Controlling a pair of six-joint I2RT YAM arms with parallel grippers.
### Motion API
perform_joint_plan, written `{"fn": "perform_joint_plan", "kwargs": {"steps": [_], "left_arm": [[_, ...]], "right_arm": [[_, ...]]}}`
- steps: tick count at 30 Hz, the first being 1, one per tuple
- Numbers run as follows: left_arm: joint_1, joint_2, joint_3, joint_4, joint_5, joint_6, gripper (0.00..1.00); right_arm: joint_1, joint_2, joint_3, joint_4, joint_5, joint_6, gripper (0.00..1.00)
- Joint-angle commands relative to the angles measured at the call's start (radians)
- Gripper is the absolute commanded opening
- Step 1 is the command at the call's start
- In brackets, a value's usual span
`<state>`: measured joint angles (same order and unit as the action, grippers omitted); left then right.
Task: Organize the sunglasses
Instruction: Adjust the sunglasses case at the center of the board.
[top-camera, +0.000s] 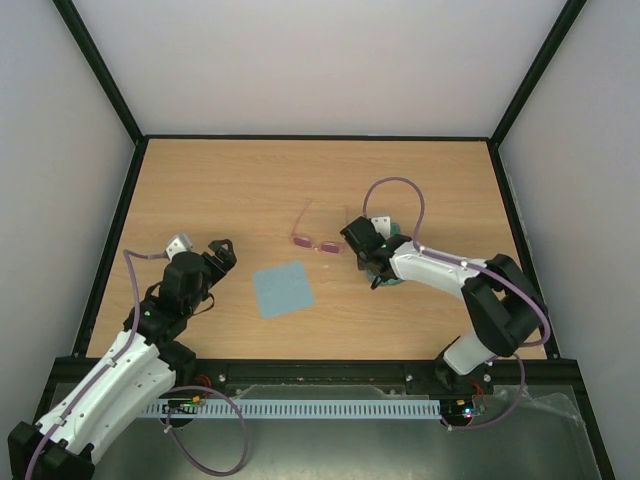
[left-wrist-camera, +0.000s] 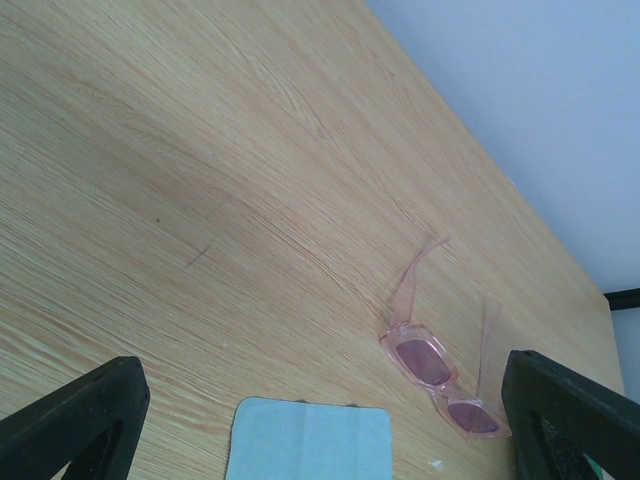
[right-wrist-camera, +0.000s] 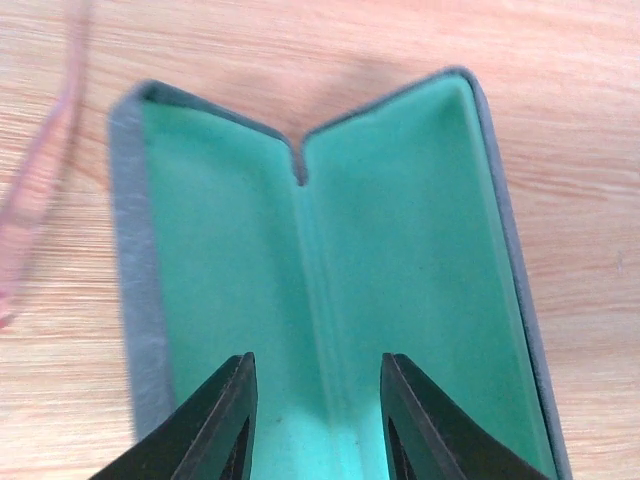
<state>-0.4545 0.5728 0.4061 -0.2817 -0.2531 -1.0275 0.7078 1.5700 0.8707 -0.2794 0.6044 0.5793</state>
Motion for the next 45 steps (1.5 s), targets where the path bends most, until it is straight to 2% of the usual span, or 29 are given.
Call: {"fn": "perform_joint_plan", "kwargs": {"steps": [1,6,11,16,19,22,24,29,35,40,45], "left_arm": [[0.005,-0.002,-0.006,0.016,-0.005,0.017,0.99],[0.005,0.001,-0.012,0.018,0.001,0.013,0.99],[0.005,-0.004,-0.016,0.018,0.005,0.011,0.99],[0.005,-0.013,-0.005,-0.005,-0.001,0.018,0.99],[0.005,-0.026,-0.003,-0.014,-0.005,0.021,0.99],[0.005,-0.031,-0.005,-0.014,-0.003,0.022,0.99],[0.005,-0.029,-0.007,-0.012,0.001,0.021,0.99],[0.005,-0.027,-0.010,-0.011,0.010,0.025,1.00],[0.005,-0.030,-0.018,0.000,0.020,0.019,0.99],[0.005,-0.034,-0.024,0.003,0.026,0.012,0.99],[0.005,-0.045,-0.028,-0.007,0.020,0.012,1.00]], "right_arm": [[-0.003,-0.094,-0.005,0.035,-0.101,-0.063,0.37],[-0.004,-0.123,-0.025,0.079,-0.239,-0.082,0.40],[-0.004,-0.056,-0.012,0.074,-0.264,-0.076,0.37],[-0.004,0.002,-0.008,0.061,-0.248,-0.065,0.28],[-0.004,0.008,-0.030,0.056,-0.253,-0.062,0.19],[-0.004,-0.004,-0.066,0.055,-0.261,-0.057,0.06],[-0.003,-0.019,-0.086,0.052,-0.273,-0.057,0.02],[0.017,-0.081,-0.115,-0.020,-0.264,-0.075,0.01],[0.173,-0.084,-0.057,-0.132,-0.275,-0.067,0.01],[0.352,-0.029,0.023,-0.225,-0.195,-0.046,0.01],[0.451,-0.002,0.018,-0.238,-0.153,-0.051,0.01]]}}
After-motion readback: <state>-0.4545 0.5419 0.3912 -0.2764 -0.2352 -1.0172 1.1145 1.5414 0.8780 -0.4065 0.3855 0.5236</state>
